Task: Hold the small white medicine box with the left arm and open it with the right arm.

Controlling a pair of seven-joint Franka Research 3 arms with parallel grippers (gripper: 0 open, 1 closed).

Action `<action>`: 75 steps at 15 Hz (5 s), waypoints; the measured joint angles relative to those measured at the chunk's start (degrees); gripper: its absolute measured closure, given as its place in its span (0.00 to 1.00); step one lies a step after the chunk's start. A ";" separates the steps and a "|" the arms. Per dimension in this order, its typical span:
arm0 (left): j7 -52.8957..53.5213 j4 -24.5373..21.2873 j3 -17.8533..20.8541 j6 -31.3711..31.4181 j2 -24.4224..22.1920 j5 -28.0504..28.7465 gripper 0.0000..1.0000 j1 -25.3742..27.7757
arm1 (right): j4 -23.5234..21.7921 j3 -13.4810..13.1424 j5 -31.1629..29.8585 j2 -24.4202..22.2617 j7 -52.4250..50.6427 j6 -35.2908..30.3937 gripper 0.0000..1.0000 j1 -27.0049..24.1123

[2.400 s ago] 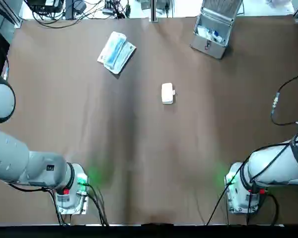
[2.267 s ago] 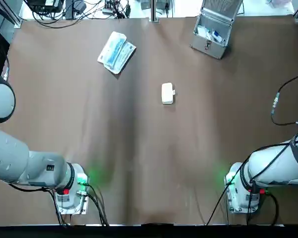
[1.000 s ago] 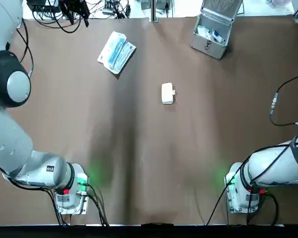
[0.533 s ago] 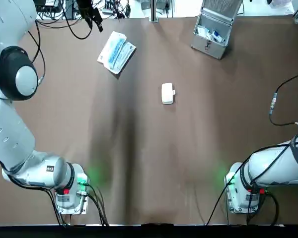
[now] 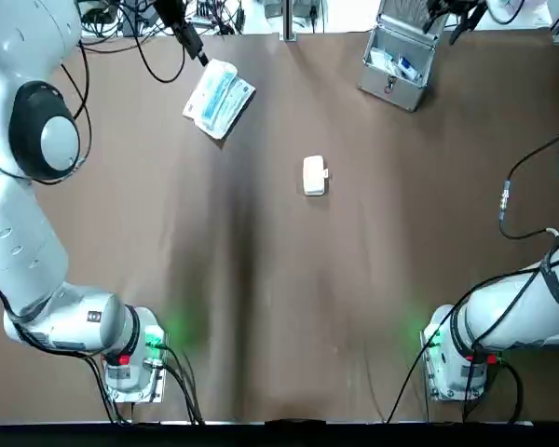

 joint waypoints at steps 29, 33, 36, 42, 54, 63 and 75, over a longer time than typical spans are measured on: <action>67.37 0.27 -9.54 5.69 23.38 -34.16 0.00 -1.28 | -29.06 0.40 39.05 16.99 -13.84 39.29 0.99 23.60; 81.44 0.30 -11.69 9.71 26.43 -41.25 0.00 -1.69 | -28.96 0.38 40.97 19.40 -15.91 39.33 0.99 23.86; 86.93 0.31 -11.79 11.85 28.30 -42.76 0.00 -3.24 | -28.78 0.27 41.32 19.96 -16.52 38.45 0.99 23.86; 90.31 0.68 -11.83 17.87 31.21 -43.20 0.00 -6.63 | -28.04 0.26 41.49 20.04 -20.52 35.80 0.99 23.86; 97.91 3.75 -11.84 27.53 37.21 -43.21 0.00 -12.79 | -27.41 0.02 41.72 21.46 -22.77 33.74 0.99 23.81; 94.16 4.25 -11.81 31.79 38.55 -43.32 0.07 -15.44 | -26.53 0.00 41.92 21.91 -22.85 32.17 0.99 23.81; 93.70 4.34 -11.72 32.41 38.81 -44.14 0.09 -16.79 | -25.80 0.03 42.63 21.91 -22.87 30.78 0.99 23.82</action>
